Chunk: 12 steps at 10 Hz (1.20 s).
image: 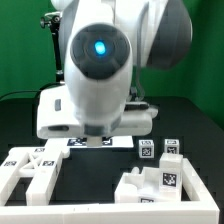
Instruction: Assemble chair
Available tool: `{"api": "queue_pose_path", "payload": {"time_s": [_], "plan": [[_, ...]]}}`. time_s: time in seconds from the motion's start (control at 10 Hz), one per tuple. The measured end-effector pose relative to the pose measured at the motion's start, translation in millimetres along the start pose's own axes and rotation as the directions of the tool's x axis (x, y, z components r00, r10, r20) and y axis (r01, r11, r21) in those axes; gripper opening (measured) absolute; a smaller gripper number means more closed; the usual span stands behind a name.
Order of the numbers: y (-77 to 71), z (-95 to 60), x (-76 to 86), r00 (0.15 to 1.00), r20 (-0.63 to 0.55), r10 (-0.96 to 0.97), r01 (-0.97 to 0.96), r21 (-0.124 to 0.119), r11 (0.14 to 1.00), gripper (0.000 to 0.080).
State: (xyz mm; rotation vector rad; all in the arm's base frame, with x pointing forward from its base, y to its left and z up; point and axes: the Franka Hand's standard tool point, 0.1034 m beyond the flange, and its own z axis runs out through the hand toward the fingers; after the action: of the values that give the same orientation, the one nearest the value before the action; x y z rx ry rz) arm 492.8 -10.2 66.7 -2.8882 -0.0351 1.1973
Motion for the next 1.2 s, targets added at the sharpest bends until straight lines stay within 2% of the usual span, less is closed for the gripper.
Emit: {"api": "queue_pose_path", "payload": {"time_s": [0.1,0.2,0.3,0.4,0.6,0.7,0.8,0.9,1.0,1.2], "plan": [[-6.5,-20.6,-3.0,0.999,-0.04,-0.008,0.008,0.002,1.0,0.0287],[-13.1,-40.9,-3.0,0.995,-0.1,-0.02,0.019,-0.007,1.0,0.0287],[-14.5,-47.8,-2.2,0.99,-0.137,-0.035,0.033,-0.018,0.999,0.0287],[-13.5,-51.5,6.8,0.972,-0.232,-0.035,0.031,-0.022,0.999,0.0287],[-10.9,-54.0,7.1,0.924,-0.38,-0.034,0.026,-0.027,0.999,0.0287],[-11.8,-57.2,7.4,0.906,-0.423,-0.02,0.017,-0.012,1.0,0.0287],[-18.7,-71.3,7.8,0.884,-0.468,0.015,0.006,0.045,0.999,0.0287],[-18.7,-84.5,9.9,0.856,-0.516,0.016,0.007,0.043,0.999,0.0287],[-16.0,-88.8,16.7,0.797,-0.603,0.019,0.0,0.032,0.999,0.0287],[-13.2,-86.1,15.9,0.727,-0.686,0.024,-0.01,0.025,1.0,0.0287]]}}
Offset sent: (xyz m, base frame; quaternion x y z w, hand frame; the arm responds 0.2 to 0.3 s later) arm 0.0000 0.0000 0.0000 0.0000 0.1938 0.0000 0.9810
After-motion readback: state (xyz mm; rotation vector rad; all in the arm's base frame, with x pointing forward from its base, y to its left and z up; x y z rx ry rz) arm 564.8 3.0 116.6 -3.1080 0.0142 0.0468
